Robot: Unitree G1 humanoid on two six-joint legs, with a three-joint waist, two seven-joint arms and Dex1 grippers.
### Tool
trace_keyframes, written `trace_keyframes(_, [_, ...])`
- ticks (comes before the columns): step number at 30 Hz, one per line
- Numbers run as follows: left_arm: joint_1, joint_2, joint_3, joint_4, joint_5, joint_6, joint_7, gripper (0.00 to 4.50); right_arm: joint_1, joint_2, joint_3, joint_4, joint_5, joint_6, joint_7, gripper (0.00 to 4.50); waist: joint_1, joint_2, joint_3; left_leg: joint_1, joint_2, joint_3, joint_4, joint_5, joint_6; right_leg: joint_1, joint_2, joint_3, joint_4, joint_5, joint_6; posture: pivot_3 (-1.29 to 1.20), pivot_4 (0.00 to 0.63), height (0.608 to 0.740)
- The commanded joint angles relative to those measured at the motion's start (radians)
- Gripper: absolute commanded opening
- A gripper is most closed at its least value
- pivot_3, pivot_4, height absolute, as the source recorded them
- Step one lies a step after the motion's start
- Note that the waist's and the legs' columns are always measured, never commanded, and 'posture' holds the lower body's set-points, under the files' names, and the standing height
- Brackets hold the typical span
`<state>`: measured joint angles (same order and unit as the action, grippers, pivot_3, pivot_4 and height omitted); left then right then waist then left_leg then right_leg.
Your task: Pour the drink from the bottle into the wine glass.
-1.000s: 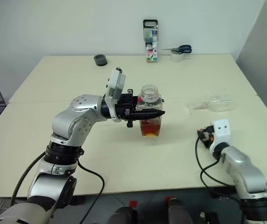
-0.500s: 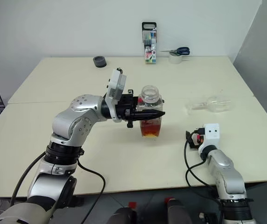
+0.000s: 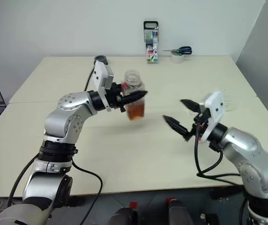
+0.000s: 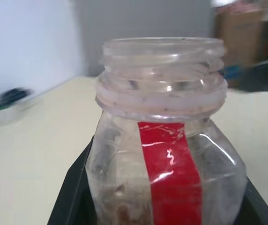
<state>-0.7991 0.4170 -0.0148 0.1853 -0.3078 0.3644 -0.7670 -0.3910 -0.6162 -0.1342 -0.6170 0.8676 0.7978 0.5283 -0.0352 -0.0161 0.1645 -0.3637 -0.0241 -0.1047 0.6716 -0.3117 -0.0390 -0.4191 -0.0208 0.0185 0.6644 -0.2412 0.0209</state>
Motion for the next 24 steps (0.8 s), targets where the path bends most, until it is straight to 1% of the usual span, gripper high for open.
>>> trace_keyframes(1, [-0.020, 0.004, 0.068, 0.046, 0.082, -0.074, 0.175, 1.82, -0.097, -0.003, 0.001, 0.007, 0.112, 0.059, 0.015, 4.47, 0.005, -0.001, 0.000, -0.001, 0.000, -0.001, 0.000, 0.000, 0.000, 0.000, 0.000, -0.001, 0.000, 0.000, 0.000, 0.00, 0.150, 0.740])
trace_keyframes(5, [0.002, -0.017, 0.154, 0.107, 0.127, -0.108, 0.382, 1.82, -0.159, 0.023, 0.037, 0.055, 0.105, 0.054, 0.028, 4.47, 0.008, -0.001, 0.000, -0.002, -0.001, -0.002, 0.000, 0.000, 0.000, -0.001, -0.002, -0.002, -0.001, 0.000, 0.000, 0.00, 0.150, 0.740])
trace_keyframes(8, [0.026, -0.025, 0.224, 0.151, 0.110, -0.157, 0.453, 1.82, -0.170, 0.032, 0.063, 0.073, 0.083, 0.032, 0.056, 4.47, 0.009, -0.001, 0.000, -0.003, -0.001, -0.001, 0.000, 0.001, -0.002, -0.002, -0.006, -0.001, -0.001, 0.000, 0.000, 0.00, 0.150, 0.740])
trace_keyframes(12, [0.042, -0.039, 0.292, 0.236, 0.058, -0.233, 0.445, 1.82, -0.194, 0.049, 0.078, 0.124, 0.055, 0.004, 0.081, 4.47, 0.010, -0.001, 0.000, -0.003, -0.001, -0.002, 0.000, 0.002, -0.003, -0.002, -0.006, -0.002, -0.001, 0.000, 0.000, 0.00, 0.150, 0.740])
trace_keyframes(17, [0.043, -0.021, 0.316, 0.352, 0.052, -0.325, 0.403, 1.82, -0.237, 0.075, 0.078, 0.155, 0.049, 0.002, 0.073, 4.47, 0.009, -0.001, 0.000, -0.003, -0.002, -0.001, 0.000, 0.002, -0.004, -0.002, -0.006, -0.002, -0.001, 0.000, 0.000, 0.00, 0.150, 0.740])
trace_keyframes(24, [0.026, 0.029, 0.311, 0.540, 0.104, -0.482, 0.418, 1.82, -0.255, 0.106, 0.078, 0.119, 0.075, 0.034, 0.016, 4.47, 0.009, -0.001, 0.000, -0.003, -0.001, -0.002, -0.001, 0.002, -0.004, -0.002, -0.006, -0.002, -0.001, 0.000, 0.000, 0.00, 0.150, 0.740])
